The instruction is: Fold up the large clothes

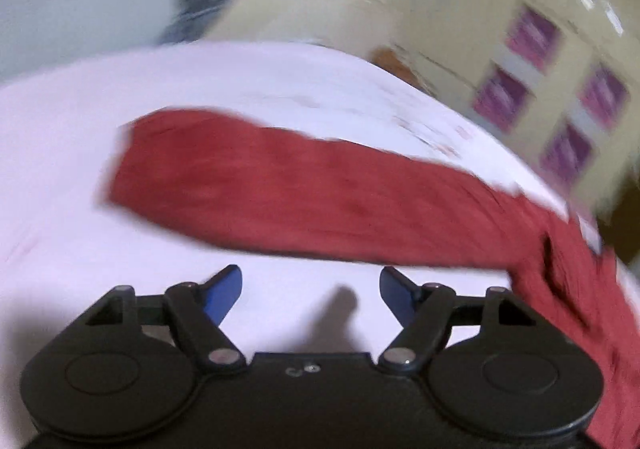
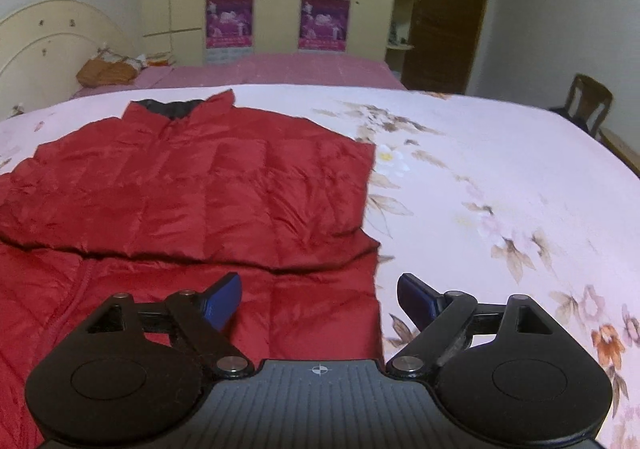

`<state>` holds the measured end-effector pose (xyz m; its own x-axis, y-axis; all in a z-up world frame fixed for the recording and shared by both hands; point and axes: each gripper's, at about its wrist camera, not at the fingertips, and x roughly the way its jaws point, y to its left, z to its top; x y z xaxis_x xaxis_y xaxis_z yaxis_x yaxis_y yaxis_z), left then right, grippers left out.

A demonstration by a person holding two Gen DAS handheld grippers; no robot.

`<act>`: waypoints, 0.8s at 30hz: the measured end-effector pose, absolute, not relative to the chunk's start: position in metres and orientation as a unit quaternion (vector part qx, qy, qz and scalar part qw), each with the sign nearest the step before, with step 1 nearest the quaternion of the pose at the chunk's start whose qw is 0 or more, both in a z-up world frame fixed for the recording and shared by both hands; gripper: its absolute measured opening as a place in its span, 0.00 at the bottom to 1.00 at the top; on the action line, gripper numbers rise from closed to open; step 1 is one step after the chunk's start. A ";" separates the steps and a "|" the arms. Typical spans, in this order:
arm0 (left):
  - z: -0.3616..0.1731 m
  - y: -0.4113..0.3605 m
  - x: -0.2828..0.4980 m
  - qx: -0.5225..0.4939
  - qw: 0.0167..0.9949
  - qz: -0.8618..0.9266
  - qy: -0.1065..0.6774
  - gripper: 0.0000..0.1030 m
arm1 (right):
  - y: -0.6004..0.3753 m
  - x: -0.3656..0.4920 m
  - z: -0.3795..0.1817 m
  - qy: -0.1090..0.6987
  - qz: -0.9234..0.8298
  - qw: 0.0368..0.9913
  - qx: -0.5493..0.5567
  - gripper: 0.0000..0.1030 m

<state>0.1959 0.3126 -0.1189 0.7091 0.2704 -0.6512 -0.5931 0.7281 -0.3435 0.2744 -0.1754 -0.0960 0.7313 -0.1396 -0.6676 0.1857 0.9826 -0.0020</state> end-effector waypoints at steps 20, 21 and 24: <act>-0.089 0.339 0.247 -0.315 0.910 0.195 0.186 0.06 | -0.213 0.278 -0.092 0.369 -0.148 0.915 0.066 0.83; -0.085 0.323 0.259 -0.299 0.919 0.175 0.190 0.06 | -0.215 0.281 -0.092 0.369 -0.147 0.915 0.065 0.83; -0.077 0.269 0.299 -0.260 0.935 0.119 0.211 0.06 | -0.221 0.294 -0.092 0.366 -0.141 0.916 0.078 0.83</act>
